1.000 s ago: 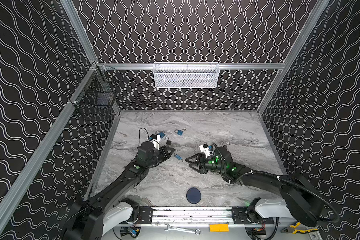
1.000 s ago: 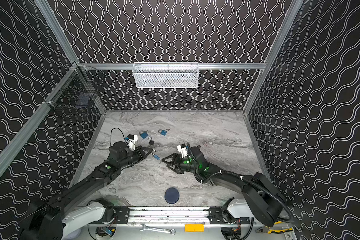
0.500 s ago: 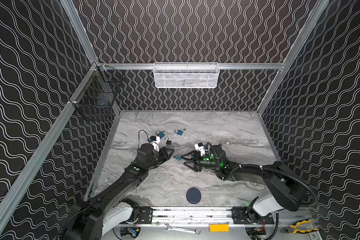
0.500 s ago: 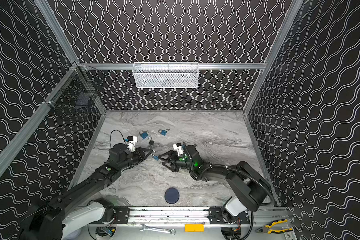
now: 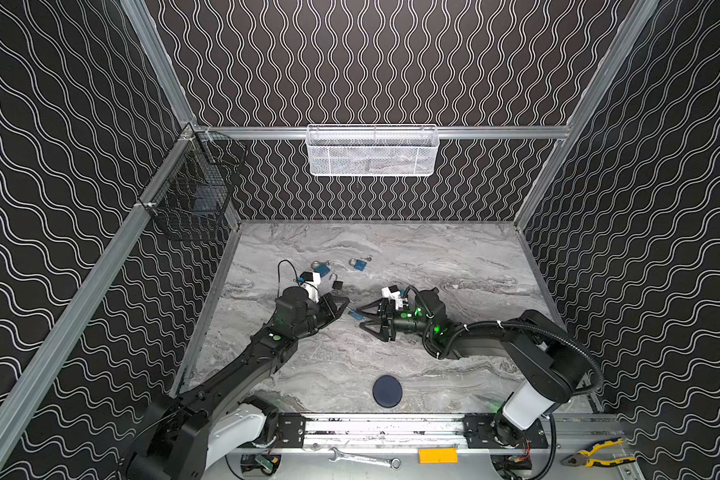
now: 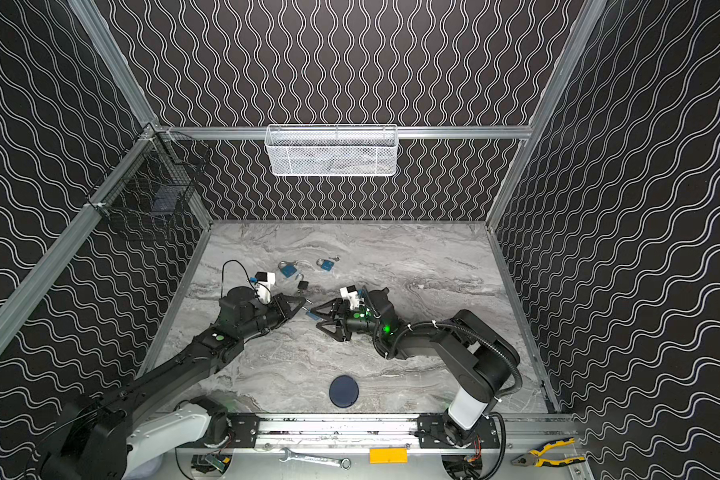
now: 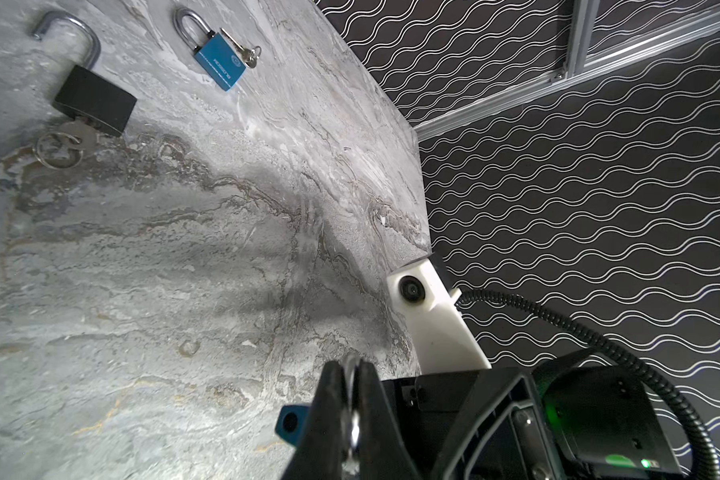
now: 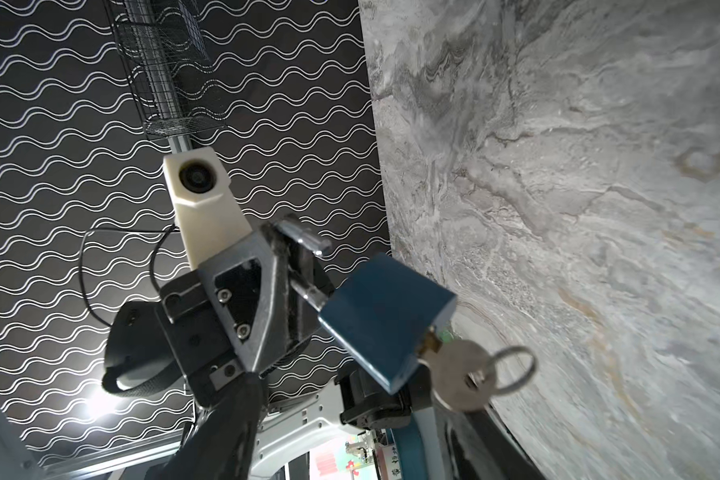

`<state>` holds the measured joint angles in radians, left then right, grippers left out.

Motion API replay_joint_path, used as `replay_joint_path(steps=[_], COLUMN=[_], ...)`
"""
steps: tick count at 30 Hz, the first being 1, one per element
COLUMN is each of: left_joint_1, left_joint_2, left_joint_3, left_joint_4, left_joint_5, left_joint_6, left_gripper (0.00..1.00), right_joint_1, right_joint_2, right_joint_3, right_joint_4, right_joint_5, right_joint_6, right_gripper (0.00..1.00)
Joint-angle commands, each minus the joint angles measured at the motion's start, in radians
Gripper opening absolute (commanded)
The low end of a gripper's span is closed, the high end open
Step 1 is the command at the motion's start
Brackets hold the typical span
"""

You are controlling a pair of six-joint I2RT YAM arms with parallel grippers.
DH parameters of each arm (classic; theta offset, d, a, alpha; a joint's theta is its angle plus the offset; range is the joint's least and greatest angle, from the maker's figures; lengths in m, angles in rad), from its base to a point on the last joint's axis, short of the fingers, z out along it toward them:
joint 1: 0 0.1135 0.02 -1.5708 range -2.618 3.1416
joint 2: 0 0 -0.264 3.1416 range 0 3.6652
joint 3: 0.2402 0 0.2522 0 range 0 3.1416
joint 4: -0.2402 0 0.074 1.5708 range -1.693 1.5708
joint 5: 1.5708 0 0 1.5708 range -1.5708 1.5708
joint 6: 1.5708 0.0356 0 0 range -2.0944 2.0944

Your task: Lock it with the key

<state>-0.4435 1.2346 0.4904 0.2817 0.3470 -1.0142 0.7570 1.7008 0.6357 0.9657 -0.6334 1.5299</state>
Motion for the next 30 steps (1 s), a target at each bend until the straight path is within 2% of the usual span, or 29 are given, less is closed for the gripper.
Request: replay_joint_path(steps=[1,11,24,30], left_joint_1=[0.001,0.001,0.001,0.0], left_joint_2=[0.007,-0.011,-0.004,-0.015], left_joint_3=[0.008,-0.007,-0.03,-0.036], left_joint_4=[0.08,0.073,0.1,0.099], left_joint_5=[0.018,0.02,0.035,0.028], left_joint_6=[-0.004,-0.007,-0.015,-0.021], left_gripper=[0.0,0.0,0.0,0.0], right_joint_1=[-0.001,-0.009,-0.039,-0.047], right_joint_2=[0.031,0.107,0.109,0.079], right_joint_3=[0.014,0.002,0.023,0.011], right_joint_4=[0.089,0.281,0.313,0.265], right_joint_5=[-0.001,0.004,0.006,0.008], right_joint_6=[0.046,0.143,0.159,0.116], right_gripper=[0.67,0.67,0.66,0.63])
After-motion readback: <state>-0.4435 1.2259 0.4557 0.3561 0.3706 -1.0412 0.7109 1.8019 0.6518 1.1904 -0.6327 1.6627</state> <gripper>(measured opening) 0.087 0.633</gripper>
